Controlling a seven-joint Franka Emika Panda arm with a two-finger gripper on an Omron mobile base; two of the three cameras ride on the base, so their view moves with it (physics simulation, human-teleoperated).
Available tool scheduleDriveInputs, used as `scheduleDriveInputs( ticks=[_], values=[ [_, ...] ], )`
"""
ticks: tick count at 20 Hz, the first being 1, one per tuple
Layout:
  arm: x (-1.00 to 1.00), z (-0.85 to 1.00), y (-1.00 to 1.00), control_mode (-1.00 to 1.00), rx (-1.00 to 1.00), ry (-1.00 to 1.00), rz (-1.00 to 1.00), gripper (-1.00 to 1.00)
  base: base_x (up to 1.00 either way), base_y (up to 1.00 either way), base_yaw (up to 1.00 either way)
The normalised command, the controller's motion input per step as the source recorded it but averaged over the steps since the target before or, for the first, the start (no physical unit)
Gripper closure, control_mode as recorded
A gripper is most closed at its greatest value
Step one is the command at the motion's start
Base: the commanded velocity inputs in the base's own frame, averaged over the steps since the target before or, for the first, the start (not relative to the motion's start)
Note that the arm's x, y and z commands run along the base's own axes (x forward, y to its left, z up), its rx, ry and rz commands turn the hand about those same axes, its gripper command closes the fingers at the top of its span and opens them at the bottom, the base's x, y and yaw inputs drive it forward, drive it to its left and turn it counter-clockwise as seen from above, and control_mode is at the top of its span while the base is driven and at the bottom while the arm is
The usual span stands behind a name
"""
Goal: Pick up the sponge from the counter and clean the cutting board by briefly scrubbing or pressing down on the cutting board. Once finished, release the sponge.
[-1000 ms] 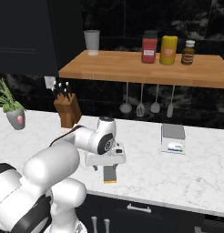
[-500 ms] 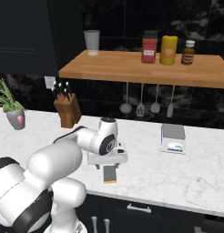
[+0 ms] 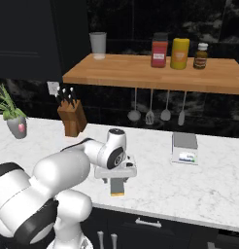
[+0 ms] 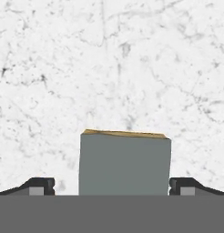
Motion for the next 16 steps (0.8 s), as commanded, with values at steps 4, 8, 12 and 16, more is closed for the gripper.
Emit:
scheduleDriveInputs(
  ticks=[4,8,12,16],
  values=[
    [0.0,-0.09,-0.05,-1.0,0.0,-0.03,0.0,-1.0,0.0,0.0,0.0],
    [0.0,-0.12,-0.08,-1.0,0.0,-0.04,0.0,-1.0,0.0,0.0,0.0],
    [0.0,-0.21,-0.02,-1.0,0.0,-0.02,0.0,-1.0,0.0,0.0,0.0],
    [0.0,-0.18,0.0,-1.0,0.0,-0.02,0.0,-1.0,0.0,0.0,0.0]
  ],
)
